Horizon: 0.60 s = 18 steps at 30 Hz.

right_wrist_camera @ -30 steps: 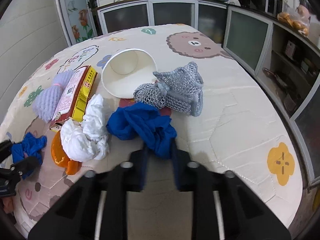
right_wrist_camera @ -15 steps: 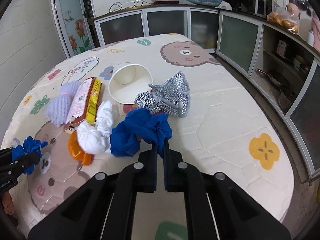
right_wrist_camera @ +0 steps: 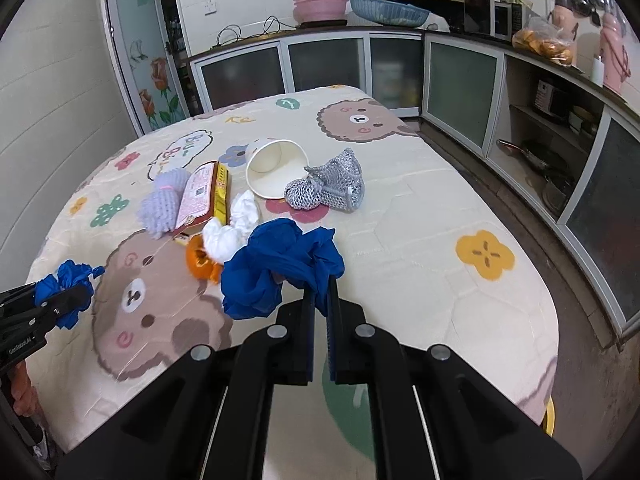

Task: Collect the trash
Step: 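Carry both blue cloths off the table over the yellow-rimmed bin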

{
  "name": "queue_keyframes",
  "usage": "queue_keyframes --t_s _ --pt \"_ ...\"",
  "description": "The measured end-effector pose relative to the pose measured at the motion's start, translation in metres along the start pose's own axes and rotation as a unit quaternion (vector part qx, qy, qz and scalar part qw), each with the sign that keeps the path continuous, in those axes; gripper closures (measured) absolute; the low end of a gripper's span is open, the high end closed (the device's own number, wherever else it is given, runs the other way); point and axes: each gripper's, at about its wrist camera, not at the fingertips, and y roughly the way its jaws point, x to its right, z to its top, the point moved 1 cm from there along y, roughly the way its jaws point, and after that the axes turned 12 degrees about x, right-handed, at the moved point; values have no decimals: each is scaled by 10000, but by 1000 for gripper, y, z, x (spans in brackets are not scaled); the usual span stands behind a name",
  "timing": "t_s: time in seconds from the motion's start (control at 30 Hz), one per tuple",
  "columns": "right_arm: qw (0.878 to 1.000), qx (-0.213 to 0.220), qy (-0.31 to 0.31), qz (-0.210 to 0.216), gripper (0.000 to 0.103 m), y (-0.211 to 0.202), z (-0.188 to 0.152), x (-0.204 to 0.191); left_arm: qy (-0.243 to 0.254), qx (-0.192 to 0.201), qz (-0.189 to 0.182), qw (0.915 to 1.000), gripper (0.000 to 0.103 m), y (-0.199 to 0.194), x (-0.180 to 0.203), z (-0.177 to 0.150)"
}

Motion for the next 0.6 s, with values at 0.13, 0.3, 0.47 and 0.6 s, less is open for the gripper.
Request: queue_keyframes --t_s 0.13,0.3,0.47,0.6 --pt "9999 43 88 -35 99 -17 -7 3 47 37 -11 10000 83 -9 5 -1" --pt "9998 41 202 -43 99 -35 -20 7 150 34 -94 9998 83 -14 16 -5" --pt "9993 47 346 -118 99 -53 -35 17 288 -20 -257 9993 83 -13 35 -8" --pt "9986 30 477 -215 99 -67 -45 32 423 -12 -400 9983 83 -15 54 -10"
